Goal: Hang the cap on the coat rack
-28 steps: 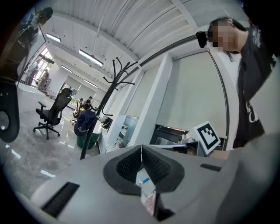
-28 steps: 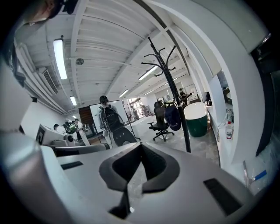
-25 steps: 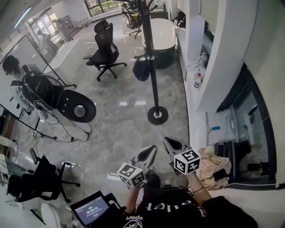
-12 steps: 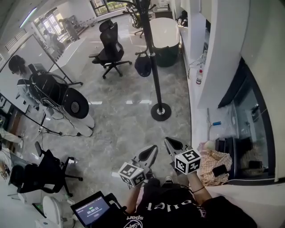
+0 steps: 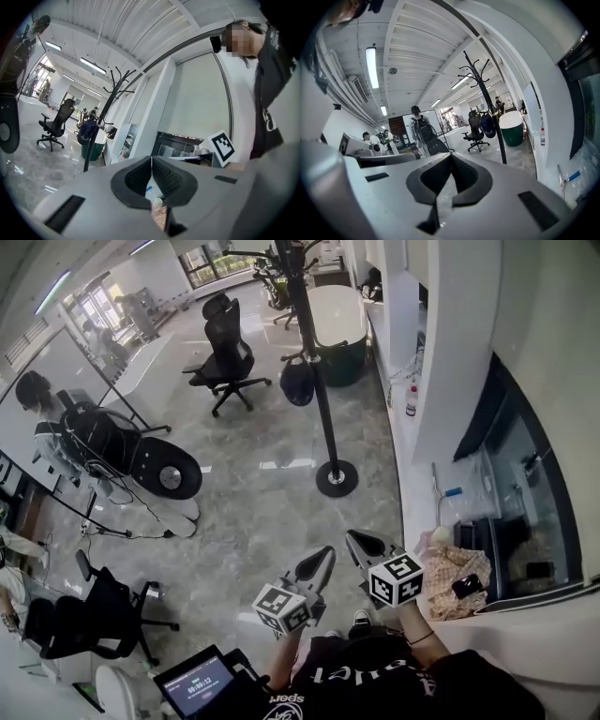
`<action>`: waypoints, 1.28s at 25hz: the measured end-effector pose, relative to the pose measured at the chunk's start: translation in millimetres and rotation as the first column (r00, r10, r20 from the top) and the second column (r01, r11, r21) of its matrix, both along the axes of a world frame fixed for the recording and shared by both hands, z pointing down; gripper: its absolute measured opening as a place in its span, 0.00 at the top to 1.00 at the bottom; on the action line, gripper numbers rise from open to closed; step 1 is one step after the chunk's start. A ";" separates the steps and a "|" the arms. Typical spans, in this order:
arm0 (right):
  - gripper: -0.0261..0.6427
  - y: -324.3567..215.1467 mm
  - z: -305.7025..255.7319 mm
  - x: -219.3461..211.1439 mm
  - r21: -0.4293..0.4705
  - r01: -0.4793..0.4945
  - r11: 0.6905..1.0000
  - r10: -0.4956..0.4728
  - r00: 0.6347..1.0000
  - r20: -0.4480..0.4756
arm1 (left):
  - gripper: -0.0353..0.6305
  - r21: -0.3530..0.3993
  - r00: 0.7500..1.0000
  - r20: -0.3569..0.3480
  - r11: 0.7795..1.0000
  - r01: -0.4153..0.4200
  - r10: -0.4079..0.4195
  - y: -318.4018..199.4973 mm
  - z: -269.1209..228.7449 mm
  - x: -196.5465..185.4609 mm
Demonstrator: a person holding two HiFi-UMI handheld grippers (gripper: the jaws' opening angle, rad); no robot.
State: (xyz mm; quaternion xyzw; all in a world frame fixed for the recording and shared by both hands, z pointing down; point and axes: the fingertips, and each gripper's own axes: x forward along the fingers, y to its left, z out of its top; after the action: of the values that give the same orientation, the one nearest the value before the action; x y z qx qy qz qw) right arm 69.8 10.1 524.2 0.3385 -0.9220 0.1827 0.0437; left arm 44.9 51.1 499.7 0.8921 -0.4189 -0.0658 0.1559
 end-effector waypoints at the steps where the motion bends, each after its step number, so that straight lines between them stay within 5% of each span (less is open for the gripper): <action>1: 0.94 6.8 -0.6 -3.8 -0.001 0.000 1.000 0.000 1.000 -0.001 | 0.94 -0.001 1.000 0.000 1.000 -0.003 0.003 6.1 0.1 -3.3; 18: 0.94 97.4 -1.8 -47.3 -0.021 -0.018 1.000 0.018 1.000 -0.022 | 0.94 0.002 1.000 -0.012 1.000 -0.013 0.013 87.5 -1.6 -56.4; 32: 0.94 123.8 -5.8 -55.2 -0.014 -0.026 1.000 0.025 0.999 -0.030 | 0.94 0.016 0.999 -0.020 0.999 -0.028 0.029 113.0 -8.4 -64.6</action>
State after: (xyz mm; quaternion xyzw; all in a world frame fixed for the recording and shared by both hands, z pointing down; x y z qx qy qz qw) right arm 14.6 134.0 518.5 0.3526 -0.9155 0.1850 0.0574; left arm -19.8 164.1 491.3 0.8985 -0.4040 -0.0759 0.1538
